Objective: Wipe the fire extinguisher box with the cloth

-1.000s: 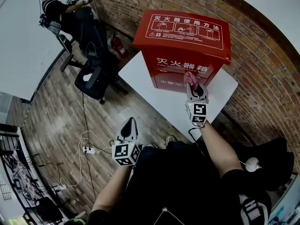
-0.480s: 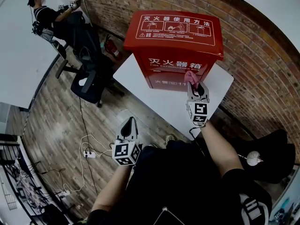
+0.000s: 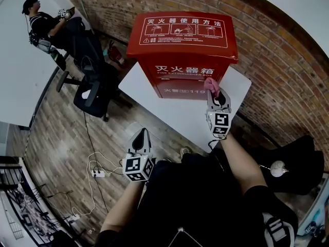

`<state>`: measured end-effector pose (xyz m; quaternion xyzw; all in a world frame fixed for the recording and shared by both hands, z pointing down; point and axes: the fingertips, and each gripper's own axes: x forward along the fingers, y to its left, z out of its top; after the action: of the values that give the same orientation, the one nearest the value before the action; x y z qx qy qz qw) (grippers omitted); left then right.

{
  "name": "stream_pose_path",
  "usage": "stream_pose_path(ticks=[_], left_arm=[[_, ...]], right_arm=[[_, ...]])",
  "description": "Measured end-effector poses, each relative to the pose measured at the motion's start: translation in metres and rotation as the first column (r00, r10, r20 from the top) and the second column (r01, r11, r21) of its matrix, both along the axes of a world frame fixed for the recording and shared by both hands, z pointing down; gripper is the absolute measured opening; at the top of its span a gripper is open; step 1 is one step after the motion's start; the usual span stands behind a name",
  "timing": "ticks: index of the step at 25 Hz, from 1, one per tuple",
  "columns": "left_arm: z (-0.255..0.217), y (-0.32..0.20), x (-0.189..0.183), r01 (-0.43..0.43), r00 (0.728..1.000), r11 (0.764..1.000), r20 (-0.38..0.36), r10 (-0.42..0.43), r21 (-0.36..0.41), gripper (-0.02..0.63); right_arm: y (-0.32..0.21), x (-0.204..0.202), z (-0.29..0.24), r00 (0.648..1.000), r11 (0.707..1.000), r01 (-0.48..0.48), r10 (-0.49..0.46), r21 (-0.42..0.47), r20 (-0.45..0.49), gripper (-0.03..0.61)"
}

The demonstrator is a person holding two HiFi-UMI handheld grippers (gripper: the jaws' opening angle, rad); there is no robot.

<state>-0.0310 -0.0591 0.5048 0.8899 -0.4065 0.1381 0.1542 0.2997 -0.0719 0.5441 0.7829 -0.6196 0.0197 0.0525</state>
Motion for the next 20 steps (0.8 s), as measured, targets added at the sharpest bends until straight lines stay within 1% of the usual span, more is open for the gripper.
stream_pose_path(ticks=[5,10,20], left_arm=[[0.002,-0.001,0.006,-0.016,1.0,1.0,0.001,0.016,-0.004,0.028],[0.003,-0.002,0.011,-0.024,1.0,1.0,-0.001,0.024,-0.007,0.028],[0.004,-0.007,0.005,-0.007,1.0,1.0,0.004,0.007,-0.009,0.028]], right_arm=[[0.008,0.012,0.0,1.0,1.0,-0.026,0.026,-0.002,-0.009,0.111],[0.014,0.02,-0.002,0.998,0.999,-0.038,0.038,-0.005,-0.051,0.11],[0.02,0.026,-0.001,0.996,0.998,-0.057,0.057,0.007,-0.069,0.11]])
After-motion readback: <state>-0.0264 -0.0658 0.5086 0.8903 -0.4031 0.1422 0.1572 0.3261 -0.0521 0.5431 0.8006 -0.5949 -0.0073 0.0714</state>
